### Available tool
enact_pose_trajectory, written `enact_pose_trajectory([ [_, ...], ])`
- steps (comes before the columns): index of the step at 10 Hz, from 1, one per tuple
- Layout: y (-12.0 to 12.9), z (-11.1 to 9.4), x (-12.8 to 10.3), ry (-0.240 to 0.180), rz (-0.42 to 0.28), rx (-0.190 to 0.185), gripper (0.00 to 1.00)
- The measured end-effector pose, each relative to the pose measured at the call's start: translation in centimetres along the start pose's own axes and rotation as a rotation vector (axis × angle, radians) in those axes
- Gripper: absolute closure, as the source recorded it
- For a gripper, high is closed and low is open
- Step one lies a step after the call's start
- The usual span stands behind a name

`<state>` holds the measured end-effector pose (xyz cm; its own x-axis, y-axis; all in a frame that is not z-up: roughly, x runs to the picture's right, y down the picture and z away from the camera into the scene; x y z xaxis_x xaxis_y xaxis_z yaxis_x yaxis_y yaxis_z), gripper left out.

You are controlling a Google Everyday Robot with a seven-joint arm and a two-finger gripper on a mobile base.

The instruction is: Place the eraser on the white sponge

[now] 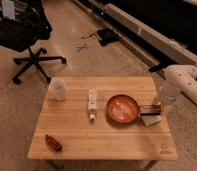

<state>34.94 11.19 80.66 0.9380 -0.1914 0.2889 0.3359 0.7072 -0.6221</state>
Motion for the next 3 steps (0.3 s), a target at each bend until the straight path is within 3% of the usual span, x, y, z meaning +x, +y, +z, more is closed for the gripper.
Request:
enact_pose_trajectory([
  [1, 0.05, 0.17, 0.00, -0.004, -0.002, -0.009, 0.22],
  [3, -0.38, 0.03, -0.83, 0.019, -0.027, -0.001, 0.44],
])
